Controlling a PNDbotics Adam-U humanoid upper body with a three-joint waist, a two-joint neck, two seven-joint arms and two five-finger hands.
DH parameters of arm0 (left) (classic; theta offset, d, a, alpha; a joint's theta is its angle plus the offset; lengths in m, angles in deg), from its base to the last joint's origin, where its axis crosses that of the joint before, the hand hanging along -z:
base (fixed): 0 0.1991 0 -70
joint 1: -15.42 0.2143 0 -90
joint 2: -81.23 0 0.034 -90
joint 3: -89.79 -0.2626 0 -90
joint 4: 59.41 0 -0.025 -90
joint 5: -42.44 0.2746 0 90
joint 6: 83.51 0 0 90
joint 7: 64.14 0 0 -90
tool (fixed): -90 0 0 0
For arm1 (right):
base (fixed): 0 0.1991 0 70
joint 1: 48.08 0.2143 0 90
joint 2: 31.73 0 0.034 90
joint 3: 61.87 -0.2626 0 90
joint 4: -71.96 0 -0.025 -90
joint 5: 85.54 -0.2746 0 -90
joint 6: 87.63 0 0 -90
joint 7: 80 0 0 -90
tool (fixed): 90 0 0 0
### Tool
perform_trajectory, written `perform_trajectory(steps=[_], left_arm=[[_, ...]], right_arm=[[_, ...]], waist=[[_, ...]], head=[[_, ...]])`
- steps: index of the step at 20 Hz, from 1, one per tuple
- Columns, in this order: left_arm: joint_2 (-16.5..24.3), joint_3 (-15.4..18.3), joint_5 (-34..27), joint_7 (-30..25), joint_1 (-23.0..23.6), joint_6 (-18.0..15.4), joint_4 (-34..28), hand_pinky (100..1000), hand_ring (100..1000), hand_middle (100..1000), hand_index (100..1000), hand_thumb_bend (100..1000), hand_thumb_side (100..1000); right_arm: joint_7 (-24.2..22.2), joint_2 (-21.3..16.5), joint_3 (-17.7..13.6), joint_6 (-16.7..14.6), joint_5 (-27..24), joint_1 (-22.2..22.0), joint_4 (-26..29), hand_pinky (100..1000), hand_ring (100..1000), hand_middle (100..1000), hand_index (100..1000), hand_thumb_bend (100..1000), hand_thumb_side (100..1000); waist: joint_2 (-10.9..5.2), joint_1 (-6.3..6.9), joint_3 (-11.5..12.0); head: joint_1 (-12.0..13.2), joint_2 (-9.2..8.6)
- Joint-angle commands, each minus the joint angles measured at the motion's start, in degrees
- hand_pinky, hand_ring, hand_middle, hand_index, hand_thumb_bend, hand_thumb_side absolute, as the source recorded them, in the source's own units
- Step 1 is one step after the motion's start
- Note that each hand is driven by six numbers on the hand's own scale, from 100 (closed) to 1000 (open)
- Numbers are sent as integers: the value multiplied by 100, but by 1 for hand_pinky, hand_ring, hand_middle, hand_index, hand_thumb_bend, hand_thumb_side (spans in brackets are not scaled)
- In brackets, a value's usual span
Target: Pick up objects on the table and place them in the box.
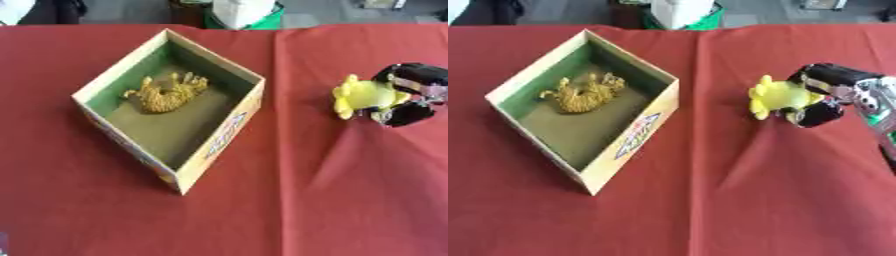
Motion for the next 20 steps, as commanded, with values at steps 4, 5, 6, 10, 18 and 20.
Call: perform_trajectory(steps=[4,5,6,10,18,20], left_arm=[[41,1,33,-15,-39,16,-97,758,617,673,767,100,893],[42,2,33,-14,-36,18,-97,758,616,673,767,100,892],[43,3,33,-12,-35,20,-97,758,616,673,767,100,892],[43,0,32,-13,-30,25,-97,758,616,673,766,100,891],[51,-8,29,-14,-27,31,-97,757,616,674,766,100,890],[56,-12,27,-17,-23,33,-97,757,616,674,766,100,889]], right_arm=[[40,-324,-143,91,-220,63,324,680,762,552,674,100,203],[90,-335,-144,117,-226,69,363,672,754,524,646,100,194],[147,-346,-141,144,-227,75,405,665,751,507,626,100,186],[416,-401,-101,261,-131,105,603,644,729,449,551,100,156],[938,-551,66,440,9,274,1261,616,692,388,486,100,171],[951,-577,126,468,-52,358,1454,612,686,381,480,100,184]], waist=[[-160,-22,-26],[-166,-23,-25],[-172,-24,-24],[-190,-32,-22],[-230,-39,-14],[-250,-37,-9]], head=[[30,-26],[32,-25],[32,-26],[28,-21],[77,58],[71,85]])
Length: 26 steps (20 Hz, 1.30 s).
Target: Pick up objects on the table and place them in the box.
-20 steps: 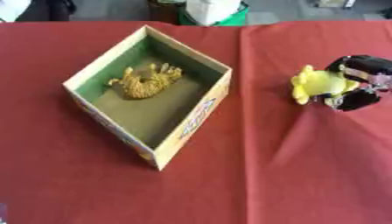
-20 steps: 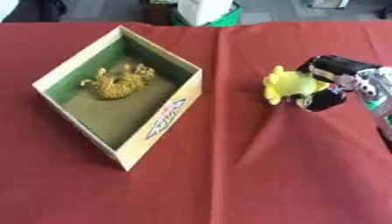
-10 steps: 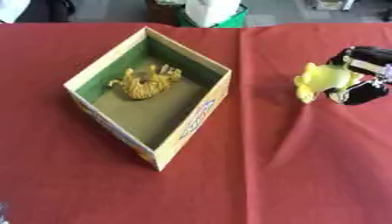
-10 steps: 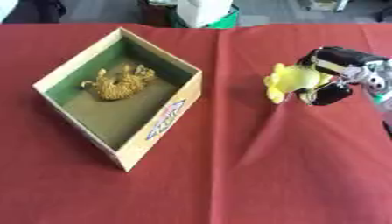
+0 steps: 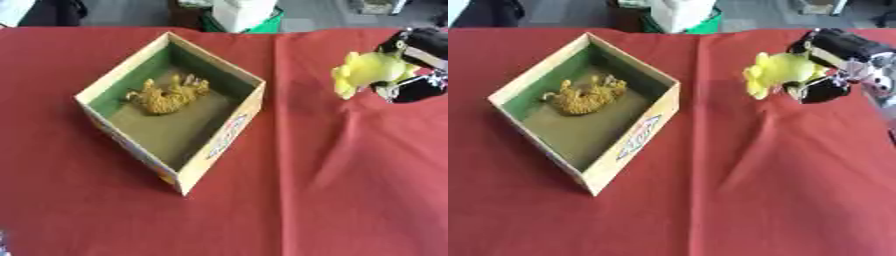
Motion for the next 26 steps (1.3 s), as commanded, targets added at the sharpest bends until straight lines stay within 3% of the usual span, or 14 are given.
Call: perform_trajectory(steps=[1,2,3,13,26], left_arm=[[58,-11,26,-4,-23,16,-97,757,616,674,765,100,889],[59,-13,24,-5,-22,16,-97,757,616,674,765,100,889],[59,-16,21,-8,-20,16,-97,756,616,674,765,100,889],[63,-42,0,-37,-12,22,-97,756,615,675,765,100,889],[50,-81,-34,-70,-40,18,-97,755,615,676,764,100,890]], right_arm=[[51,-292,40,47,-85,199,400,611,684,380,479,100,190],[14,-289,79,58,-153,265,481,610,683,380,479,100,256],[-39,-275,120,64,-229,344,551,610,682,379,479,100,200],[-559,208,555,65,-647,1333,807,607,676,376,478,100,254],[-1016,1369,1134,-23,-513,2413,225,604,667,372,473,100,281]], waist=[[-153,-7,9],[-165,-9,9],[-176,-13,9],[-251,-68,33],[-273,-140,153]], head=[[-2,58],[-28,66],[-58,71],[-369,91],[-514,44]])
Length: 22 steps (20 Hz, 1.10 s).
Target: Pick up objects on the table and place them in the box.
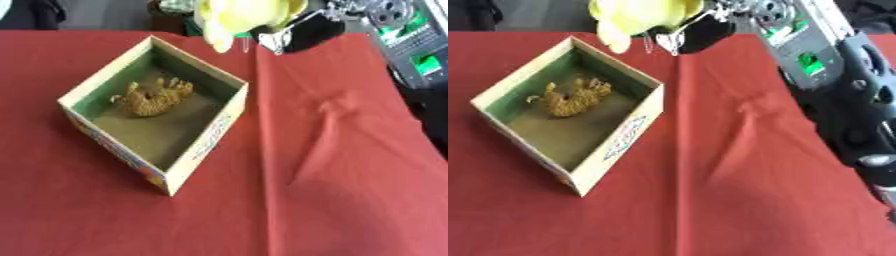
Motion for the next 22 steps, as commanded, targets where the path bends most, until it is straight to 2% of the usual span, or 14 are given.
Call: perform_trajectory(steps=[1,10,17,22], left_arm=[[48,-16,-26,-28,-51,-5,-97,755,615,676,764,100,891],[13,-60,-68,-71,-109,-17,-97,755,615,676,764,100,892],[-10,-91,-99,-100,-163,-20,-97,755,615,677,763,100,894],[-29,-104,-115,-117,-190,-19,-97,755,615,677,763,100,894]], right_arm=[[-52,202,82,-24,160,258,-239,603,666,371,472,100,282],[85,961,384,-206,722,638,-1336,602,669,378,479,100,293],[168,1394,576,-620,1250,766,-2165,606,686,411,512,100,312],[307,1604,665,-819,1692,783,-2537,607,701,435,533,100,314]], waist=[[-137,-5,33],[-101,-59,231],[-46,-114,352],[-25,-128,386]], head=[[-36,-11],[-113,-71],[-192,-107],[-219,-114]])
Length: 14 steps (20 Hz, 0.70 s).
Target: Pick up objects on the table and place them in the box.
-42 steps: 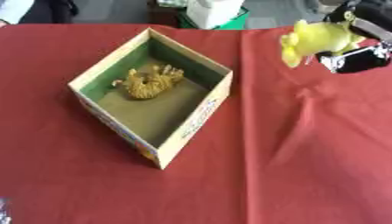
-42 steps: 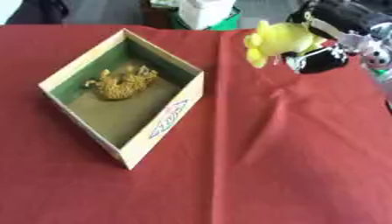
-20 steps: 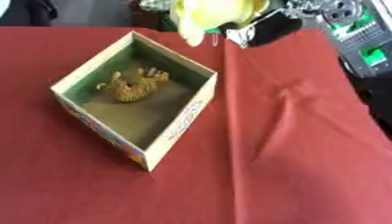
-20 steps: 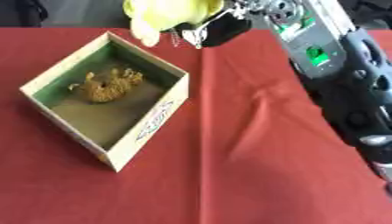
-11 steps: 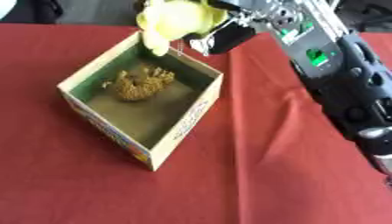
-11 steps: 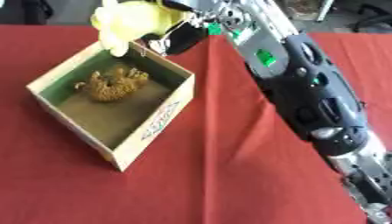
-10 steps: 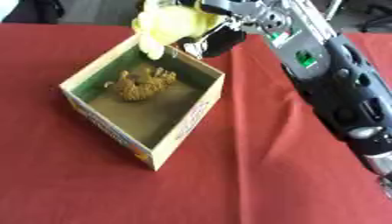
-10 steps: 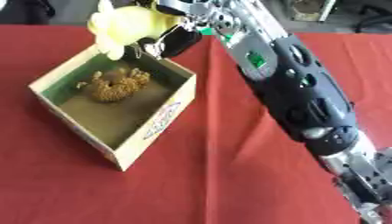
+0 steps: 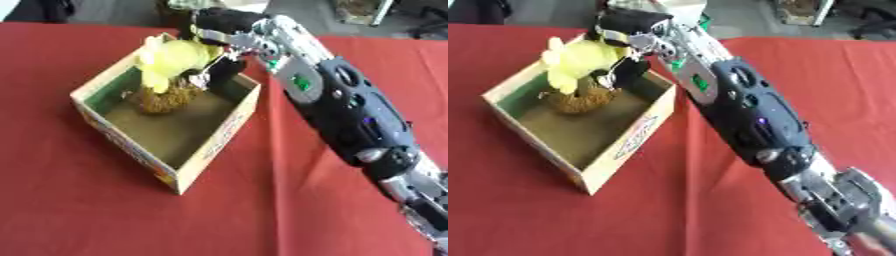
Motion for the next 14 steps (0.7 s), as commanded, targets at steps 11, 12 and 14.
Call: perform_trajectory(steps=[11,12,14], left_arm=[[13,-23,-33,-38,-64,7,-97,755,615,675,762,100,895],[12,-22,-34,-37,-59,9,-97,755,614,675,762,100,896],[9,-23,-36,-37,-55,13,-97,755,615,675,762,100,895]], right_arm=[[-284,164,-27,-660,612,158,-331,725,893,834,953,156,605],[-347,149,-67,-681,572,170,-248,734,904,853,973,254,632],[-438,110,-138,-679,483,196,-60,753,929,894,995,404,647]], waist=[[-76,24,8],[-81,25,2],[-89,29,-9]], head=[[14,-59],[23,-55],[33,-54]])
